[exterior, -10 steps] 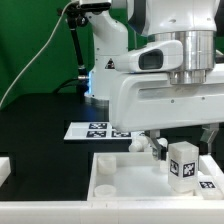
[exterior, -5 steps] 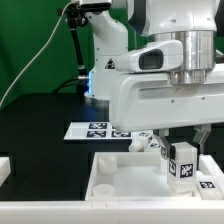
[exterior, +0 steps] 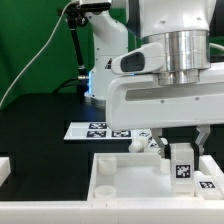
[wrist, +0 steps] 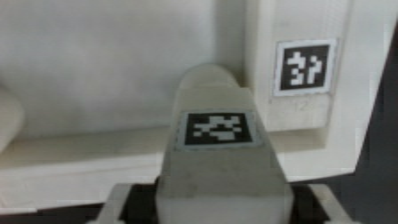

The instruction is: Assemble one leg

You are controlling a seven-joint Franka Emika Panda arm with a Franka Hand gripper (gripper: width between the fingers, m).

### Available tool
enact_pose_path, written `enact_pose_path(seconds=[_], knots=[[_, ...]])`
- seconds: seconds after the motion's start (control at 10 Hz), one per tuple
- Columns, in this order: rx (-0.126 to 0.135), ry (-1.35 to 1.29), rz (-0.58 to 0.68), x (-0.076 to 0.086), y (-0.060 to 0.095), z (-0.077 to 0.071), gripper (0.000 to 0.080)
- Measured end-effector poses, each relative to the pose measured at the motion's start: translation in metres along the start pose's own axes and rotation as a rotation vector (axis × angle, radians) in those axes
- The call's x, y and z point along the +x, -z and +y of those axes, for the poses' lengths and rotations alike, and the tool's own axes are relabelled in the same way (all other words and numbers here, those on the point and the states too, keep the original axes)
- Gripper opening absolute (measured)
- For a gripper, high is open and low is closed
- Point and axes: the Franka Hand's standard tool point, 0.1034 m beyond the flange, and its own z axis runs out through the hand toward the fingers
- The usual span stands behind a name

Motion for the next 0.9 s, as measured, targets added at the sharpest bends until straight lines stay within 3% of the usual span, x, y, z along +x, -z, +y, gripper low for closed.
enact_pose_path(seconds=[0.3, 0.4, 0.7, 0.9], knots=[[0.019, -0.367, 0.044, 0.0015, -0.0002, 0.0045, 0.0284], [0.037, -0.474, 0.054, 0.0016, -0.0007, 0.0049, 0.0284], [0.015, -0.725, 0.048, -0.0014, -0.0005, 0.0031, 0.0288], [0.011, -0.715, 0.047, -0.0017, -0.0006, 0.0032, 0.0288]])
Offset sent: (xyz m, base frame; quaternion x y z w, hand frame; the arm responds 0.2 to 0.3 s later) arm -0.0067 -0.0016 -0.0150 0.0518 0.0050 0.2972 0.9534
